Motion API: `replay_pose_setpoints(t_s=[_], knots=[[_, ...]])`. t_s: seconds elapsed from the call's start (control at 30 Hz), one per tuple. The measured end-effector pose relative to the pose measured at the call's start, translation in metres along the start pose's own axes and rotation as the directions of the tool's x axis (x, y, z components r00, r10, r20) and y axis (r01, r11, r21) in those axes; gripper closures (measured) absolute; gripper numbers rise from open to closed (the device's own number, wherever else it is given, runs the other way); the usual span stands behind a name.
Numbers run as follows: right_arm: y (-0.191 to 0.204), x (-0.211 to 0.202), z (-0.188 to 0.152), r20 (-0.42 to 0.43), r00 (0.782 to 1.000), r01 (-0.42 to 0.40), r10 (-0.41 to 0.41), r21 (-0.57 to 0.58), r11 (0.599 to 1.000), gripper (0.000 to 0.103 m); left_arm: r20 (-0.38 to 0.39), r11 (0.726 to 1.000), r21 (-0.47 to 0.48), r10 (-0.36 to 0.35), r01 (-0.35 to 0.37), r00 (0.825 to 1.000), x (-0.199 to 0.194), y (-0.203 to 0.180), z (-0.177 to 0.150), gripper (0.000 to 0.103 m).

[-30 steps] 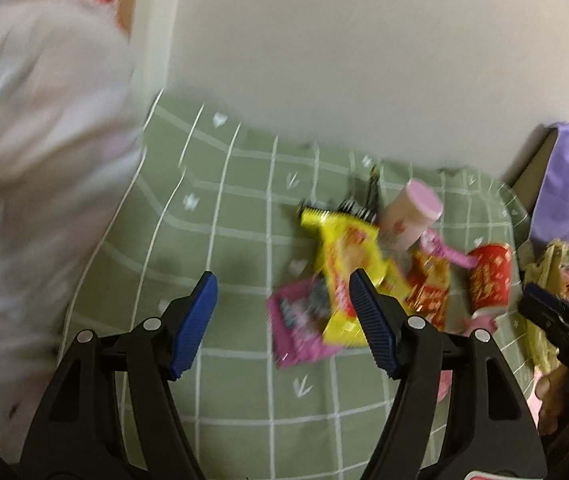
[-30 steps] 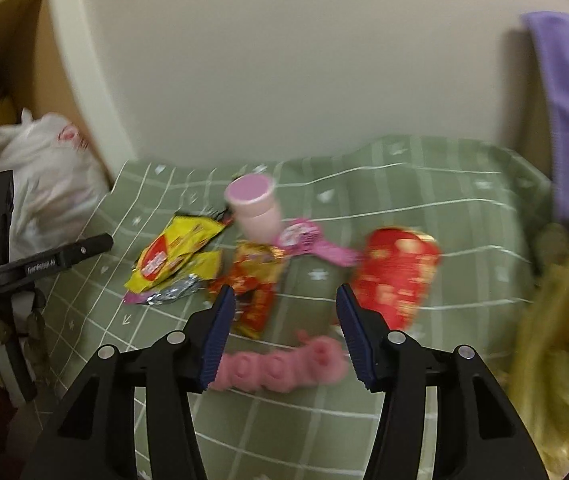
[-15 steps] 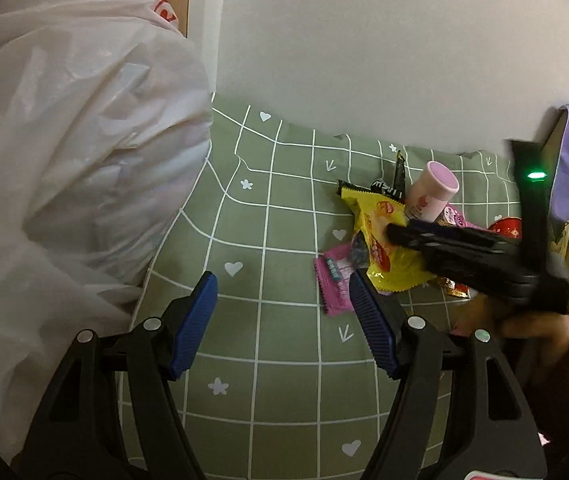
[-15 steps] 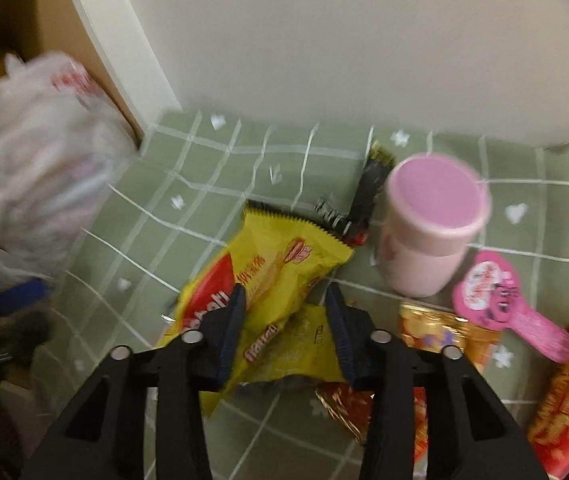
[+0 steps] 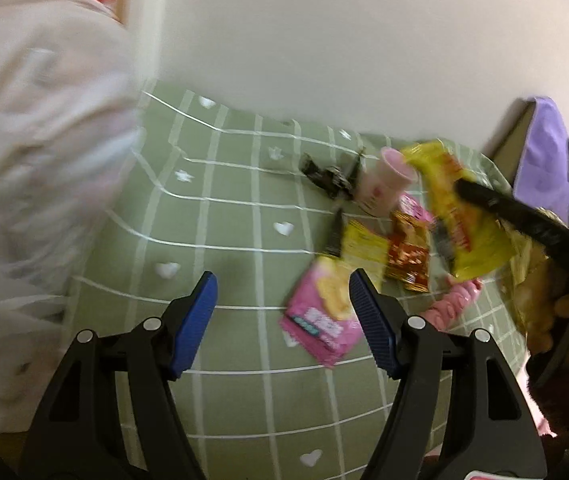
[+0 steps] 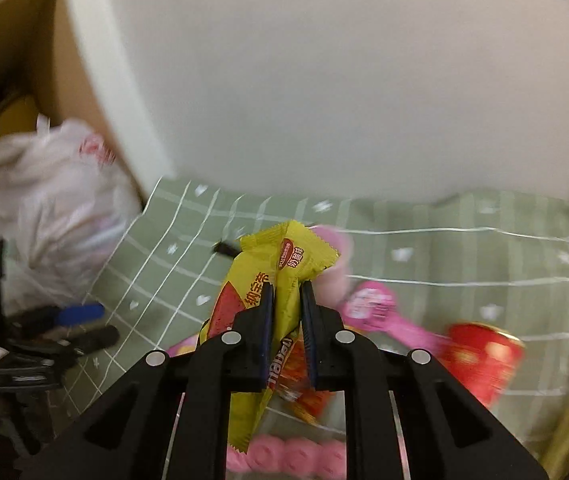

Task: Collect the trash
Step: 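Grasp the yellow wafer wrapper with the right tool while the left tool grasps the black wrapper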

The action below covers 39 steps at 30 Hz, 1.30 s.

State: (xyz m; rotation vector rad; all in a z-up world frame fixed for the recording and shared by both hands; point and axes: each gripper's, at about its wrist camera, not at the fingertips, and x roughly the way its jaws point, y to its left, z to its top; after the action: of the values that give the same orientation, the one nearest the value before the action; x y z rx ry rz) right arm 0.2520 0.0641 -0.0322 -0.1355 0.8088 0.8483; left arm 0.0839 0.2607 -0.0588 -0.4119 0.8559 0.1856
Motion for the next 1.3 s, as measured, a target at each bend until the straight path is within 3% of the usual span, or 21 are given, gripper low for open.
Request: replay_pose_setpoints(t_s=[0.1,0.2,0.43,0.53,0.63,0.73,0.8,0.87,1.07,1.17,1.3], knots=[[-0.020,-0.027,-0.007,0.025,0.999,0.034,-0.035,0.053,0.998,0.088,-0.038,0.999,-0.001,-0.045,0.045,0.998,0.018,-0.007,0.002,0.038],[-0.036,-0.043,-0.019,0.032,0.997,0.067,-0.070,0.087,0.994,0.088,-0.043,0.999,0.018,-0.048,0.049,0.998,0.032,-0.017,0.003,0.038],[-0.064,-0.063,-0.053,0.012,0.994,0.102,-0.106,0.159,0.982,0.088,0.078,0.995,0.074,-0.065,0.060,0.995,0.038,-0.029,0.049,0.038],[-0.070,-0.068,-0.064,0.003,0.993,0.116,-0.118,0.161,0.980,0.088,0.123,0.978,0.200,-0.091,0.065,0.988,0.052,-0.046,0.071,0.037],[-0.073,-0.074,-0.071,-0.010,0.993,0.115,-0.115,0.129,0.985,0.088,0.082,0.942,0.329,-0.091,0.060,0.992,0.076,-0.064,0.085,0.037],[-0.074,-0.075,-0.075,-0.010,0.991,0.131,-0.131,0.091,0.987,0.088,-0.022,0.902,0.426,-0.068,0.071,0.997,0.112,-0.076,0.095,0.035],[-0.080,-0.077,-0.079,-0.008,0.989,0.147,-0.147,0.098,0.984,0.088,-0.068,0.892,0.445,-0.059,0.083,0.996,0.128,-0.074,0.097,0.036],[-0.089,-0.083,-0.086,-0.008,0.990,0.143,-0.143,0.136,0.980,0.088,-0.107,0.897,0.438,-0.020,0.065,0.994,0.138,-0.069,0.097,0.037],[-0.113,-0.086,-0.099,-0.032,0.988,0.157,-0.154,0.207,0.966,0.088,-0.174,0.937,0.342,-0.013,0.073,0.985,0.152,-0.048,0.091,0.037],[-0.117,-0.086,-0.097,-0.029,0.988,0.155,-0.153,0.222,0.963,0.088,-0.161,0.950,0.309,0.004,0.047,0.987,0.152,-0.042,0.087,0.046],[-0.117,-0.085,-0.092,-0.027,0.988,0.152,-0.150,0.206,0.967,0.088,-0.141,0.971,0.240,0.023,0.011,0.990,0.142,-0.030,0.082,0.086]])
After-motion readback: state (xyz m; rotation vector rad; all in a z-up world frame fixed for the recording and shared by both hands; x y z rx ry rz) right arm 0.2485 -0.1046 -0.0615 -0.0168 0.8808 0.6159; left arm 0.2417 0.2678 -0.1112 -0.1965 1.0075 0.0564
